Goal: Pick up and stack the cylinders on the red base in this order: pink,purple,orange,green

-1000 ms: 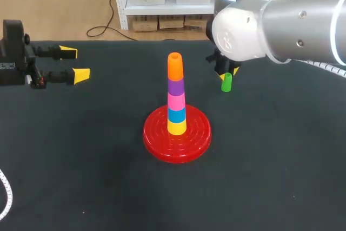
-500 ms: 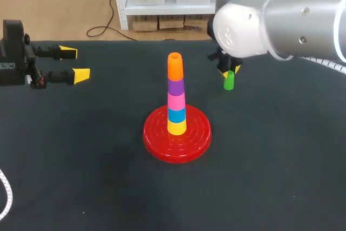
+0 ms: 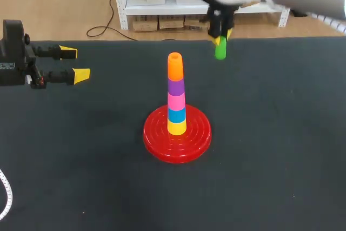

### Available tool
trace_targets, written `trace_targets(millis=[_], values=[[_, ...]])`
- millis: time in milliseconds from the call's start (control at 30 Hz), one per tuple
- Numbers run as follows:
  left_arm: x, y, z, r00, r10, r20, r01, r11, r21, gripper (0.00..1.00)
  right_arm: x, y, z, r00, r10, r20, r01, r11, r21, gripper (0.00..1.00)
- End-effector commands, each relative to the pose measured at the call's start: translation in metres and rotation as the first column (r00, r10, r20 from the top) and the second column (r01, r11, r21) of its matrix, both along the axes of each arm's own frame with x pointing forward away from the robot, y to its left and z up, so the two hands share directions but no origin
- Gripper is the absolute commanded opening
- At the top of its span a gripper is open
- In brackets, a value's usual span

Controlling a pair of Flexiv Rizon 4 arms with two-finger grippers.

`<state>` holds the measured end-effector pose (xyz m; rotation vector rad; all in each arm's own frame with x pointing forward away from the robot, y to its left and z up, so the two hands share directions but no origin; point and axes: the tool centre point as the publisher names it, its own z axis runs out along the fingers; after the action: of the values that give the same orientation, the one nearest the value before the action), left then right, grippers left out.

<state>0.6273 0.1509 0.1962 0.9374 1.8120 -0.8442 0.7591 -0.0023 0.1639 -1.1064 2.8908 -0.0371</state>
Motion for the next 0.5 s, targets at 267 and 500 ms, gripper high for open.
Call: trace_targets(millis=[267, 500], values=[[0.000, 0.000, -0.002, 1.000, 0.003, 0.007, -0.003, 1.000, -0.005, 1.00, -0.037, 0.020, 0.106, 0.986, 0.143, 0.088, -0.144, 0.990, 0.003, 0.00], [0.000, 0.000, -0.002, 1.000, 0.003, 0.007, -0.003, 1.000, -0.005, 1.00, -0.062, 0.037, 0.132, 0.970, 0.217, 0.112, -0.219, 0.976, 0.006, 0.00]])
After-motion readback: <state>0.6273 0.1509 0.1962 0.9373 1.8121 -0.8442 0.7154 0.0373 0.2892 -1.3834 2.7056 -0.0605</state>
